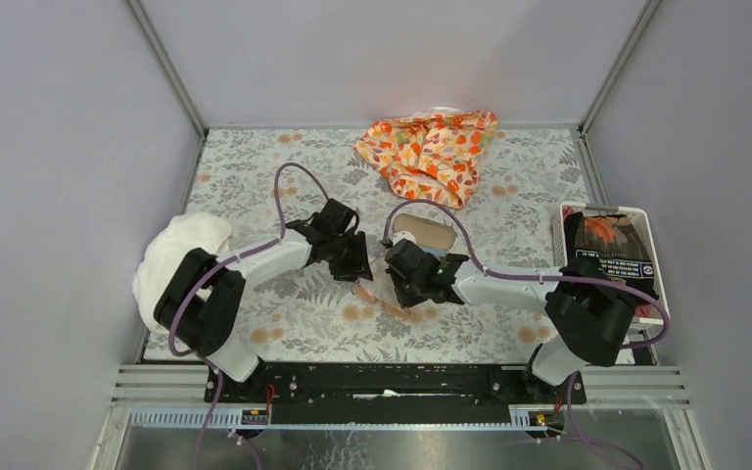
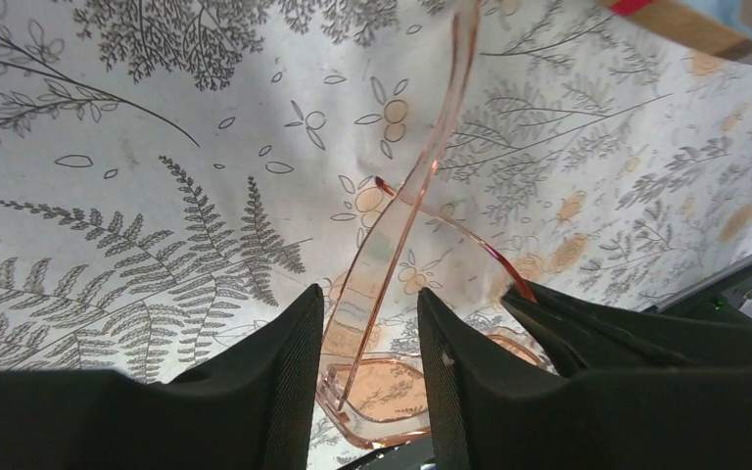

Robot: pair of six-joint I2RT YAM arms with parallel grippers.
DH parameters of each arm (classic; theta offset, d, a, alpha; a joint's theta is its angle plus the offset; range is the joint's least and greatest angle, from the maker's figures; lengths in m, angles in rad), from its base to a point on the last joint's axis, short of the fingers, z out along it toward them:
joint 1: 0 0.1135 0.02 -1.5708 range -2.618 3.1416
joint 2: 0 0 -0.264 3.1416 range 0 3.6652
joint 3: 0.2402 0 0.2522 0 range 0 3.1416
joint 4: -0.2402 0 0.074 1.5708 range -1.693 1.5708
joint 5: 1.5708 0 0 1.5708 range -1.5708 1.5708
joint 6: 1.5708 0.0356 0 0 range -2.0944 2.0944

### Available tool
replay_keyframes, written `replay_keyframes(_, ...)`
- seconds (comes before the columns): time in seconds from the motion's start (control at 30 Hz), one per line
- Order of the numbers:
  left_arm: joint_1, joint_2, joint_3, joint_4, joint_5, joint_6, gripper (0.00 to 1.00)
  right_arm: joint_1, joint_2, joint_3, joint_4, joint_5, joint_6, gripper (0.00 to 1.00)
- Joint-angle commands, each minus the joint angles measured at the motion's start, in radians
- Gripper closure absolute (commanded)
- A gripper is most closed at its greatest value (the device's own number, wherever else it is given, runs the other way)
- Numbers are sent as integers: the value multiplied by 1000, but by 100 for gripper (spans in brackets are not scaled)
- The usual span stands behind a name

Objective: Organize the sunglasses
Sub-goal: Fold the sunglasses at the center of the board.

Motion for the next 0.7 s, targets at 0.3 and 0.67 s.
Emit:
replay_keyframes(0.3, -6, -79, 87, -58, -8, 28, 57, 9, 19, 57, -26, 35, 15, 100)
replay_keyframes(0.67, 15, -5, 176, -130, -118, 98, 72, 8, 19, 48, -27, -66, -140, 100)
